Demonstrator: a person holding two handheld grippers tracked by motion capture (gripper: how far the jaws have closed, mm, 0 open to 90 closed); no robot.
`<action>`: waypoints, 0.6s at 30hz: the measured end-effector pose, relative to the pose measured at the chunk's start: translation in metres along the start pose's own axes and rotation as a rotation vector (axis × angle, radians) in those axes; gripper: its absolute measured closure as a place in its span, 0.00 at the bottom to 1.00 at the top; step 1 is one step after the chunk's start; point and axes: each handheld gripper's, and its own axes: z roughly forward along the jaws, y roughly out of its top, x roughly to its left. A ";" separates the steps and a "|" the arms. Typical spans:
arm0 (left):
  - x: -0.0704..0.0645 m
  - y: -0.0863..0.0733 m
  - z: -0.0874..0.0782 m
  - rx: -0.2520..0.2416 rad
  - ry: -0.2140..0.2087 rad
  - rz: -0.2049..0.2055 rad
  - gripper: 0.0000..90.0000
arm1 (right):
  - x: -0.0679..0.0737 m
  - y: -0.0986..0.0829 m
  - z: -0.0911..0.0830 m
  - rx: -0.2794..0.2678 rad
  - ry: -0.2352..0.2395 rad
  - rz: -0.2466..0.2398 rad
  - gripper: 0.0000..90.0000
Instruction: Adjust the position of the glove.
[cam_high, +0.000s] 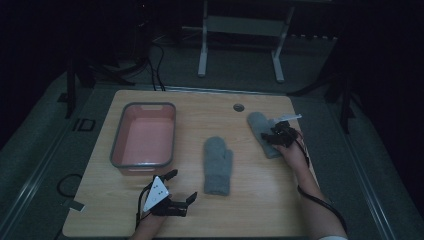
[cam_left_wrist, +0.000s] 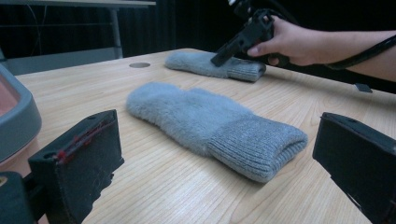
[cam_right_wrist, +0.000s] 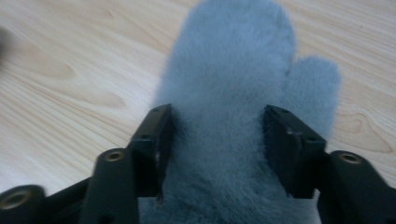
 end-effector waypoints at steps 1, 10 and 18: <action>0.000 0.000 0.000 0.000 0.000 0.000 0.02 | 0.000 -0.002 0.003 0.003 0.001 0.005 0.53; 0.000 0.000 0.000 0.000 0.002 0.002 0.02 | 0.005 -0.008 0.000 -0.025 -0.010 0.124 0.86; 0.000 0.000 0.000 -0.002 0.002 0.001 0.02 | 0.017 -0.010 -0.037 -0.116 -0.092 0.204 0.90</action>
